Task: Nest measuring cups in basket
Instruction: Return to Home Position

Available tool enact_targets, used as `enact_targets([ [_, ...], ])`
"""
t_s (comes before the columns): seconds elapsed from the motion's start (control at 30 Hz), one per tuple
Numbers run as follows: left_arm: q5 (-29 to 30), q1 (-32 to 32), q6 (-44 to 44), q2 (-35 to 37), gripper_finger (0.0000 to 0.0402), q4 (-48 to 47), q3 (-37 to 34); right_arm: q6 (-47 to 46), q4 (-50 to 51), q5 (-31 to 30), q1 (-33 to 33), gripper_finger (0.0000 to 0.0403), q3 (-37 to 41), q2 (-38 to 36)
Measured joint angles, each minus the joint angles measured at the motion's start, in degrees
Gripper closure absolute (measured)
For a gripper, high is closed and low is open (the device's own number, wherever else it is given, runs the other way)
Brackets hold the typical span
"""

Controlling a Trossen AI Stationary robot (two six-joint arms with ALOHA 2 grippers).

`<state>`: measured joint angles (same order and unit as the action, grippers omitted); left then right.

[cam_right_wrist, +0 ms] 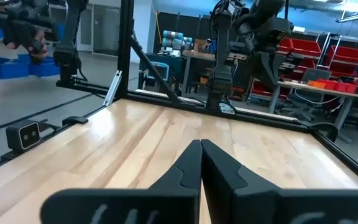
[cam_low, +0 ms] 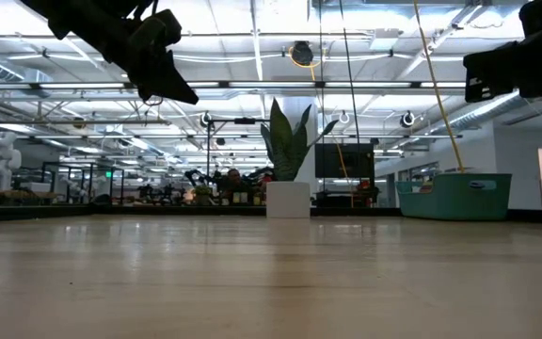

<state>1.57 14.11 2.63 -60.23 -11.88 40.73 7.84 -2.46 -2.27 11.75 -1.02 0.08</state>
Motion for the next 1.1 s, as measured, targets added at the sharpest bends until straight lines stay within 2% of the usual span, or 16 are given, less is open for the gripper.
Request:
enact_targets([
  [0.37,-0.01,-0.26,-0.28,0.00,0.0394,0.00,0.00,0.60,0.56,1.14,0.00,0.0403,0.07,0.00],
  [0.63,0.04,-0.09,-0.98,0.01,0.0394,-0.02,0.00,5.06,1.28,2.61,-0.24,0.0403,0.13,0.00],
  [1.1,0.01,0.12,-0.62,1.28,0.0395,-0.22,0.00,2.78,0.92,2.50,-1.20,0.0403,0.15,0.02],
])
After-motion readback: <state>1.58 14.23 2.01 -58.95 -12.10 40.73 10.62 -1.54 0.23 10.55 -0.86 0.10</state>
